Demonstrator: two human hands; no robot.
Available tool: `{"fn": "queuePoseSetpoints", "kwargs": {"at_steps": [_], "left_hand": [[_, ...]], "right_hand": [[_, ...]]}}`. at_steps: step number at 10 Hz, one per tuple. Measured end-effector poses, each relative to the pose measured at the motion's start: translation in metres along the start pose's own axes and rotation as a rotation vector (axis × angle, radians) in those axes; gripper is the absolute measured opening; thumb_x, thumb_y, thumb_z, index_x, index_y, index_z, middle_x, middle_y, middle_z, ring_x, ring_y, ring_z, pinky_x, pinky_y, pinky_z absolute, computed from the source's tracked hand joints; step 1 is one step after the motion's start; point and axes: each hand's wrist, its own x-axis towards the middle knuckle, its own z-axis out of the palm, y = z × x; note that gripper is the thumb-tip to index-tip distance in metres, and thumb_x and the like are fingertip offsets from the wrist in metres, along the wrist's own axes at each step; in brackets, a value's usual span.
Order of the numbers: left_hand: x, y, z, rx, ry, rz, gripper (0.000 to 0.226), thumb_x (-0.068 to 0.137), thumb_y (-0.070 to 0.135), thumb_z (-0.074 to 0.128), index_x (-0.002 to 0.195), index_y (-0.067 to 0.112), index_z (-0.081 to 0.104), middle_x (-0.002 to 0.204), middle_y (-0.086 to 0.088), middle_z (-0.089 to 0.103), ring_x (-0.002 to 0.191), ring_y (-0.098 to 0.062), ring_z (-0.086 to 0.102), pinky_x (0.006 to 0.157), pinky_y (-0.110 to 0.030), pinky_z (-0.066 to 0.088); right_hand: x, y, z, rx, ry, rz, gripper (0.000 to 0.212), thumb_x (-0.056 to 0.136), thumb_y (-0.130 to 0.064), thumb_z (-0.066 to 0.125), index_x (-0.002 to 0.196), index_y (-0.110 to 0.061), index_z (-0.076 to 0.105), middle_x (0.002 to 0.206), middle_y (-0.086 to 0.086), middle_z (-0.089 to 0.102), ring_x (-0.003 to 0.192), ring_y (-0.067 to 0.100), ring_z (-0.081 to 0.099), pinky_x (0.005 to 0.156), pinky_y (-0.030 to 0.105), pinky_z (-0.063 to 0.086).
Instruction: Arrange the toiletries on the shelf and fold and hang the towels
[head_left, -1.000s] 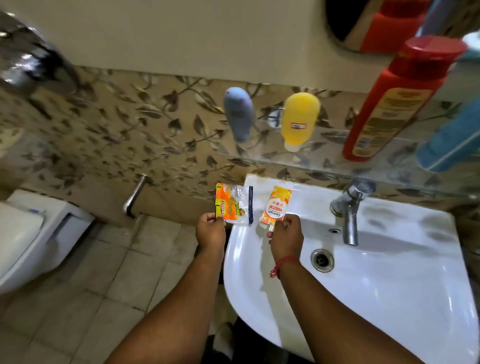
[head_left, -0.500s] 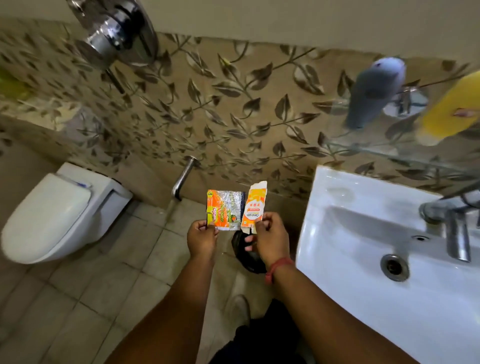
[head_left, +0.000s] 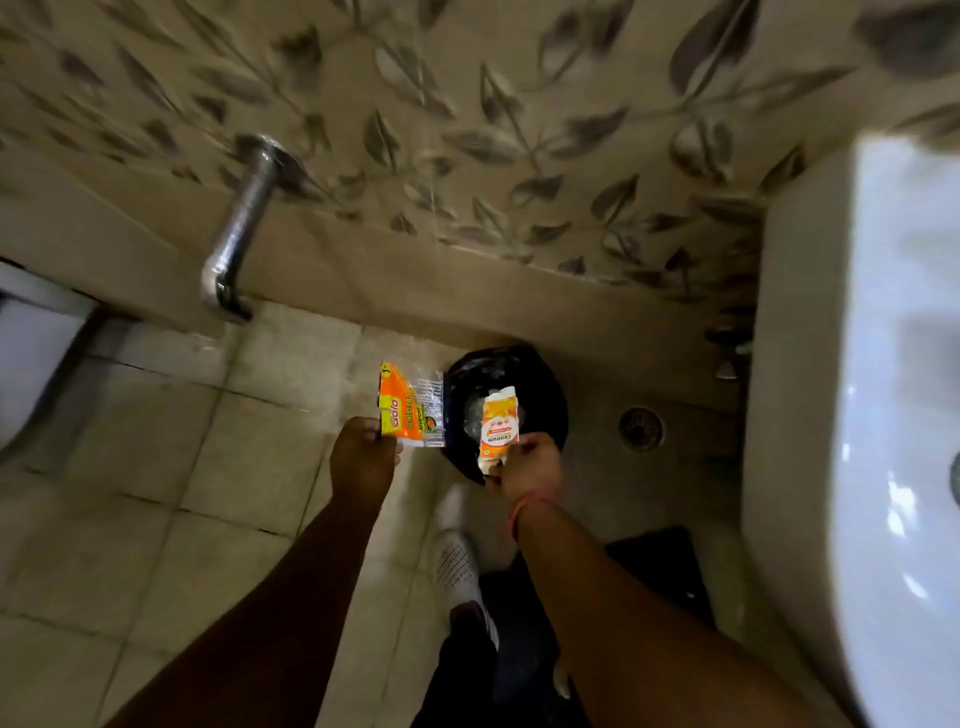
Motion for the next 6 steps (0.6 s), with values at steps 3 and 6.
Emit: {"fn": "queuePoseSetpoints", "kwargs": {"at_steps": [3,6], "left_hand": [[0.095,-0.068,0.120,0.213,-0.147,-0.014,0.019,0.082,0.003,0.067,0.094,0.016,0.060,0.106,-0.012,0.072,0.101,-0.031,0.068,0.089,-0.037,0.054],[0.097,-0.099,0.132,0.300,-0.437,-0.097,0.051,0.096,0.042,0.056,0.139,0.015,0.054,0.136,-0.013,0.062,0.123,-0.033,0.060,0.106,-0.043,0.048]], "right_hand": [[0.102,0.023,0.030,-0.040,0.074,0.112,0.017,0.093,-0.007,0.058,0.108,-0.015,0.061,0.116,0.019,0.064,0.103,0.042,0.067,0.083,0.055,0.057],[0.098,0.054,0.054,-0.361,-0.033,0.207,0.048,0.103,-0.020,0.047,0.144,0.004,0.037,0.145,0.019,0.047,0.133,0.035,0.047,0.094,0.028,0.041]]}}
